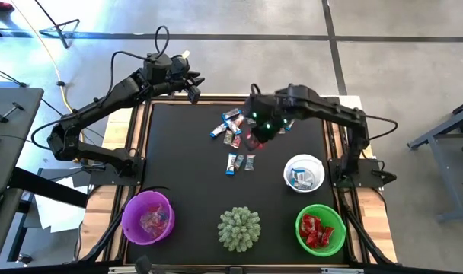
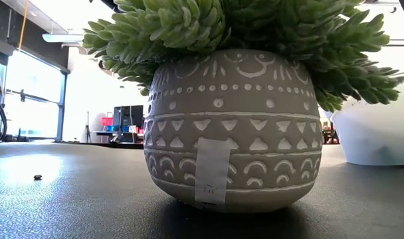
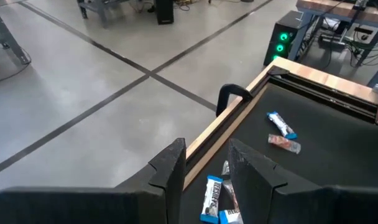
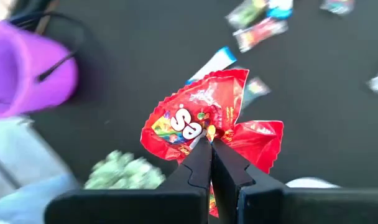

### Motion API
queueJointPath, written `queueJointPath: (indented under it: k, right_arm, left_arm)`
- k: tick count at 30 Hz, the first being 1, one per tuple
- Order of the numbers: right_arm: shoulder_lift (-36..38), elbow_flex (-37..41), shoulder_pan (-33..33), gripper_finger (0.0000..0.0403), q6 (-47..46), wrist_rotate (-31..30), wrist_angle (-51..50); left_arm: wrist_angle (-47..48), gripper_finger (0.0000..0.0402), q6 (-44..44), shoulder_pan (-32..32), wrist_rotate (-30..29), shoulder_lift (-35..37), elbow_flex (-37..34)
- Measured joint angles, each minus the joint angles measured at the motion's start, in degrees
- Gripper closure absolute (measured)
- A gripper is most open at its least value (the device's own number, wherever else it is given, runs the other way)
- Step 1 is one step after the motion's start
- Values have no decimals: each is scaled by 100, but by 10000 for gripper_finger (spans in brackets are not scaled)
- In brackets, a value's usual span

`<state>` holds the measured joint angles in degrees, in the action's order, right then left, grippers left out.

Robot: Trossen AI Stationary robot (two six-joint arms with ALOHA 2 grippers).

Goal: Sort candy
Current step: Put the red candy wrapper into the green bucket

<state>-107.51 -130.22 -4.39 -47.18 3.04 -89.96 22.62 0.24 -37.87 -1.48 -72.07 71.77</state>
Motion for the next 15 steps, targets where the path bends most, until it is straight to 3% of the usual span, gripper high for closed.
queueJointPath:
  k: [8, 15]
  right_arm:
    - [-1, -172, 1400, 402, -1822, -255, -4]
    - [-3, -170, 2898, 402, -4189, -756, -4]
  left_arm:
    - [71, 296, -354, 2, 4, 0, 0]
    - [69, 296, -762, 2, 126, 0, 0]
